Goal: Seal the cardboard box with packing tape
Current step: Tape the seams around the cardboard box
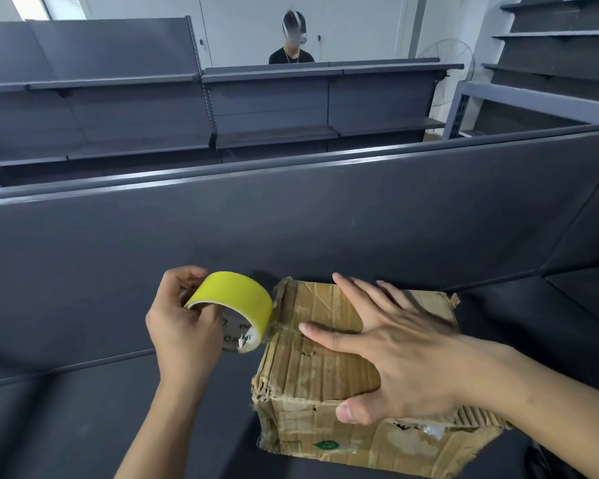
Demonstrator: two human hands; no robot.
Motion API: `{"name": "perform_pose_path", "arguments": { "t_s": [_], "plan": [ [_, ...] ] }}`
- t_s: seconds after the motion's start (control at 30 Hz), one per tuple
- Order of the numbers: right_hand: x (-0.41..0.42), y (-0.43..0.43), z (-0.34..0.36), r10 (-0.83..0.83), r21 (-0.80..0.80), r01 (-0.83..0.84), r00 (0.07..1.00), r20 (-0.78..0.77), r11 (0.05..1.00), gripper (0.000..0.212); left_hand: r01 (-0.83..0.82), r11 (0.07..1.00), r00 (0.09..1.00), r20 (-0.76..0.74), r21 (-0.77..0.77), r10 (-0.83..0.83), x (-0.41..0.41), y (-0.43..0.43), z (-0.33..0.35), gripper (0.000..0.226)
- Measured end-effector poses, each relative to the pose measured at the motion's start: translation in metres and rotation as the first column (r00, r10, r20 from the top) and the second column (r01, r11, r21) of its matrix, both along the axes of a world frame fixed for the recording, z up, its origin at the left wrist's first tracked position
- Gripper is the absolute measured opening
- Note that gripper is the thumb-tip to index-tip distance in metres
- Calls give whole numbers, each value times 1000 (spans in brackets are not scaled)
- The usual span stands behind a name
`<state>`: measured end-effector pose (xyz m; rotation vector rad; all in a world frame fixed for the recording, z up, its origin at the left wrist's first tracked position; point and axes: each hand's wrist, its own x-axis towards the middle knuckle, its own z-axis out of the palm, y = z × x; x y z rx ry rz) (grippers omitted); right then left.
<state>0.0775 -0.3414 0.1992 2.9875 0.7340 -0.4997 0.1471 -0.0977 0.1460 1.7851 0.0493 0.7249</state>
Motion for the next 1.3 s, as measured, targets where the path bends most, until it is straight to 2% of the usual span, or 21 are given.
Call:
{"name": "perform_pose_path", "arguments": {
  "t_s": [0.13, 0.23, 0.4, 0.53, 0.63, 0.73, 0.9, 1.03, 1.17, 1.3],
  "plan": [
    [-1, 1, 3, 39, 1, -39, 999, 1, 999, 84, -34, 999, 999, 11, 29, 34, -2, -1, -3, 45],
    [-7, 2, 6, 30, 43, -29, 999, -24, 999, 89, -70, 998, 997, 21, -5, 70, -4, -2, -6, 46],
    [-4, 8, 17, -75, 115, 84, 994, -82, 990, 116, -82, 994, 997, 9, -66, 83, -5, -5, -15, 44],
    [17, 27, 15, -166, 162, 178, 983, -84, 971, 115, -86, 992, 996, 0, -90, 86, -5, -6, -17, 40],
    [35, 27, 11, -237, 125, 248, 967, -95, 961, 122, -75, 993, 997, -14, -93, 74, -6, -4, -16, 41],
    [39, 25, 2, -228, 101, 234, 971, -68, 967, 125, -64, 993, 997, -50, -99, 59, -7, -3, -15, 44],
    [28, 24, -4, -202, 192, 198, 979, 3, 961, 117, -14, 994, 999, -39, -109, 9, -3, 1, -20, 42],
    [21, 28, 12, -191, 142, 207, 974, -118, 968, 130, 10, 992, 1000, -28, -122, -14, -4, -1, -17, 41],
    [14, 43, 11, -163, 29, 168, 978, -128, 985, 145, 26, 993, 999, -18, -118, -29, -2, -1, -19, 38],
    [15, 44, 8, -207, 98, 216, 974, -97, 971, 142, 83, 992, 996, -5, -90, -84, 0, 4, -20, 40]
  ]
}}
